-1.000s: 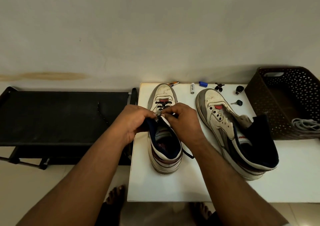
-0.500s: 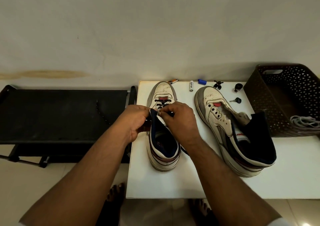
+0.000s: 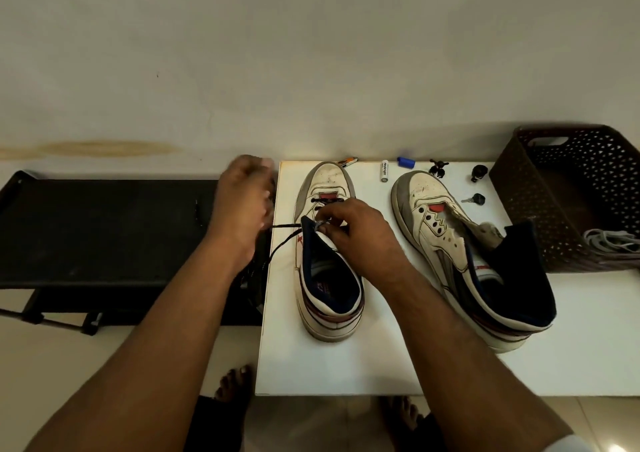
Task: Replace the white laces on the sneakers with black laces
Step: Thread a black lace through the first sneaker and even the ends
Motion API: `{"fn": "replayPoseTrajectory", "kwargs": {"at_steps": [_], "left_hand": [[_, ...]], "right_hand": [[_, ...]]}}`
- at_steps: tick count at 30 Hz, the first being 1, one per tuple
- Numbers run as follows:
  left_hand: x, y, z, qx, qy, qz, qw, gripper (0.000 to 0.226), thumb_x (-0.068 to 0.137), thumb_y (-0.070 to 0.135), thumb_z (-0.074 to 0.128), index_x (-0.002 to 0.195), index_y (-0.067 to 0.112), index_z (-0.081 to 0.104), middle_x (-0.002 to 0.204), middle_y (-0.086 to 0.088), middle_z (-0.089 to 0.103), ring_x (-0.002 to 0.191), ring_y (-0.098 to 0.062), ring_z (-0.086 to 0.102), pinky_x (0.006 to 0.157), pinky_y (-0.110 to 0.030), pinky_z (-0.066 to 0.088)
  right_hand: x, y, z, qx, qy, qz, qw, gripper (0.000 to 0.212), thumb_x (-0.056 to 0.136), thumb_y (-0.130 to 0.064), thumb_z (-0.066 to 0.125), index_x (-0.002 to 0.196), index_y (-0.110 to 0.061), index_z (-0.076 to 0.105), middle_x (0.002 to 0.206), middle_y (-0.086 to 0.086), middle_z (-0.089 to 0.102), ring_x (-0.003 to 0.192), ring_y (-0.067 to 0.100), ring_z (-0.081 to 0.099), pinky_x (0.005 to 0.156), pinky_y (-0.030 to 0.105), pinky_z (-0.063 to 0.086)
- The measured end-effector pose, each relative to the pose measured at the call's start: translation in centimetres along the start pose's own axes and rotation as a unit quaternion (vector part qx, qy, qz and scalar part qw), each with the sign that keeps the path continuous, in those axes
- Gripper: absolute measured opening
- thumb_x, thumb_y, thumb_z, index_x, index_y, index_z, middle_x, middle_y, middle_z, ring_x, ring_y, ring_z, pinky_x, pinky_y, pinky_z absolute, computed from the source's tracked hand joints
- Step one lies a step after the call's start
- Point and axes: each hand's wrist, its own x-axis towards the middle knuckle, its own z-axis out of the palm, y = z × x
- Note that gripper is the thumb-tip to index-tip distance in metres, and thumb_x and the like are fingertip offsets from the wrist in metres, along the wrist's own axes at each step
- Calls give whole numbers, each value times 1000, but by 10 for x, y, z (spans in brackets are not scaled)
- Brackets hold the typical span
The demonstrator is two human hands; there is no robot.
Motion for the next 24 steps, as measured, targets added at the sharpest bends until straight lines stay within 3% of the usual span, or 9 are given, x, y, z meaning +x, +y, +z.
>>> {"fn": "replayPoseTrajectory", "kwargs": {"at_steps": [3, 5, 7, 13, 15, 17, 19, 21, 24], "left_hand": [[-2, -14, 3, 467, -136, 97, 868, 16, 95, 20, 58, 106, 20, 70, 99, 2, 68, 86, -12, 61, 75, -25, 45], [-2, -19, 4, 503, -195, 52, 840, 22, 94, 15, 59, 112, 18, 70, 108, -3, 69, 90, -13, 63, 74, -19, 43], [-2, -16, 3, 469, -161, 74, 865, 17, 93, 16, 61, 105, 16, 73, 98, -1, 70, 77, -2, 59, 63, -12, 39], [4, -6, -2, 32, 121, 160, 979, 16, 97, 11, 53, 89, 20, 64, 88, 7, 67, 71, 4, 56, 66, -8, 42], [8, 0, -4, -218, 134, 58, 965, 18, 101, 15, 45, 88, 21, 56, 85, 2, 69, 65, -4, 49, 60, -16, 40], [8, 3, -3, -412, 92, -83, 903, 22, 102, 23, 40, 83, 20, 51, 62, 4, 57, 55, -8, 41, 55, -21, 38], [4, 1, 0, -439, 14, -163, 883, 24, 98, 29, 46, 76, 20, 50, 47, 7, 37, 45, -9, 33, 47, -19, 32], [0, 0, 7, -343, -69, -190, 917, 22, 90, 34, 57, 73, 21, 51, 43, 8, 28, 38, -6, 24, 38, -17, 20], [-2, -8, 15, 91, -88, -99, 987, 18, 86, 30, 69, 79, 17, 59, 52, 11, 41, 43, -4, 34, 40, -18, 26]], "right_hand": [[0, 1, 1, -19, 10, 3, 1000, 23, 93, -28, 60, 113, -20, 68, 115, 1, 60, 104, 17, 56, 91, 30, 48], [1, 2, 2, -29, 17, 4, 999, 23, 92, -29, 60, 113, -22, 69, 116, 1, 60, 105, 18, 56, 93, 34, 49], [1, 3, 4, -33, 28, 4, 999, 23, 91, -32, 61, 112, -26, 69, 115, -1, 60, 106, 18, 55, 92, 39, 49], [1, 6, 3, -116, 38, 24, 992, 27, 92, -43, 57, 118, -37, 64, 131, -10, 52, 123, 19, 40, 99, 38, 29], [0, 6, 3, -110, 40, 30, 993, 26, 92, -43, 57, 117, -39, 64, 134, -13, 50, 128, 18, 35, 100, 40, 24], [1, 7, 4, -100, 41, 30, 994, 25, 92, -42, 57, 116, -39, 65, 134, -14, 50, 129, 16, 34, 100, 40, 22], [2, 8, 5, -90, 41, 30, 995, 25, 92, -42, 58, 115, -39, 65, 132, -15, 52, 129, 15, 36, 101, 41, 22], [2, 9, 5, -84, 42, 35, 995, 24, 91, -42, 58, 114, -38, 65, 132, -14, 53, 128, 14, 38, 101, 42, 22], [3, 10, 6, -77, 46, 40, 995, 24, 91, -43, 58, 114, -38, 66, 130, -14, 55, 125, 14, 41, 99, 42, 23]]}}
